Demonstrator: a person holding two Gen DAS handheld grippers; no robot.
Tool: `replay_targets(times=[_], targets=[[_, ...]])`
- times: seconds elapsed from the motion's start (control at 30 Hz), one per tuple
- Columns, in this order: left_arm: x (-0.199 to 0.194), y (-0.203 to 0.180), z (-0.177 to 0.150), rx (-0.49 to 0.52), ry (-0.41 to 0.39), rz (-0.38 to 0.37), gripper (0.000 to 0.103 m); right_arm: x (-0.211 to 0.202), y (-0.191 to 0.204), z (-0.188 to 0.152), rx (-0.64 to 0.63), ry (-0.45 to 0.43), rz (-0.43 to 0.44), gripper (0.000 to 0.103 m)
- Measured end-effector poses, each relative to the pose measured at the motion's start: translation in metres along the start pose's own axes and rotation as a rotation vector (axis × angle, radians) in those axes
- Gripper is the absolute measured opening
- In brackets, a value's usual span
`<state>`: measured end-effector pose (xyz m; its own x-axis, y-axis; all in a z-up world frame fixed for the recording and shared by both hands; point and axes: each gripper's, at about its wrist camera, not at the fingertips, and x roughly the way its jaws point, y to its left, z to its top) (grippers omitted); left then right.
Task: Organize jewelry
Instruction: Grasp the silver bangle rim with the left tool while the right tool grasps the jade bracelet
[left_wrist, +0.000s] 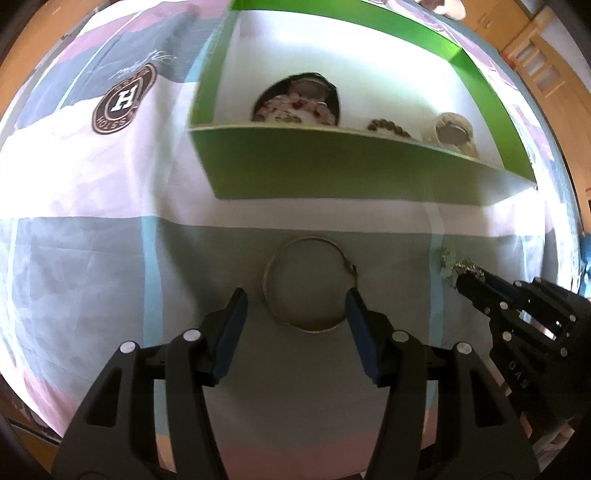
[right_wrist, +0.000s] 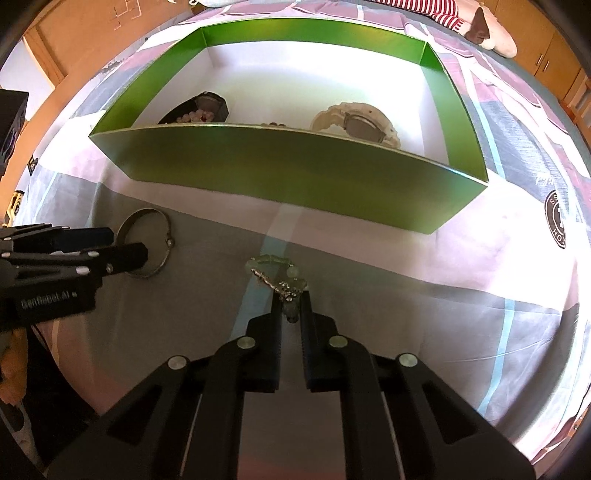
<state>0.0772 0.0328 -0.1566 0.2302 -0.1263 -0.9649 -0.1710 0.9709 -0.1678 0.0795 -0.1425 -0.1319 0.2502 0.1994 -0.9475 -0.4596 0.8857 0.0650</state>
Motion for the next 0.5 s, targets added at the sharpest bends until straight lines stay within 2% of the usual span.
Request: replay_targets(times=[0.1,0.17,0.2,0.23,0.37,0.43,0.47,0.5], targets=[[0.0,0.015,0.004,-0.032,0.003,-0.002,0.056,0.0,-0.006,-0.001,0.005,0.006,-0.005,0.009],[0.003,0.019,0.002,-0.042,0.017,0.017,0.05,0.003,-0.003,0.002,0.005,0.011,-0.009,0.009],[0.005,0.02,0.0,-0.041,0.026,0.029,0.041,0.004,-0.003,0.002,0.004,0.012,-0.01,0.009],[0.006,0.02,-0.001,-0.034,0.024,0.053,0.038,0.007,-0.001,0.003,0.004,0.013,-0.01,0.009],[0.005,0.019,-0.003,-0.028,0.018,0.074,0.031,0.009,0.002,0.005,0.0,0.015,-0.015,0.009],[0.004,0.019,-0.003,-0.032,0.009,0.078,0.012,0.009,0.003,0.006,-0.001,0.015,-0.016,0.009],[0.001,0.02,-0.002,-0.038,0.006,0.068,0.006,0.009,0.004,0.006,-0.001,0.014,-0.016,0.009],[-0.001,0.02,0.0,-0.038,0.002,0.07,0.004,0.008,0.005,0.007,-0.001,0.013,-0.016,0.009]])
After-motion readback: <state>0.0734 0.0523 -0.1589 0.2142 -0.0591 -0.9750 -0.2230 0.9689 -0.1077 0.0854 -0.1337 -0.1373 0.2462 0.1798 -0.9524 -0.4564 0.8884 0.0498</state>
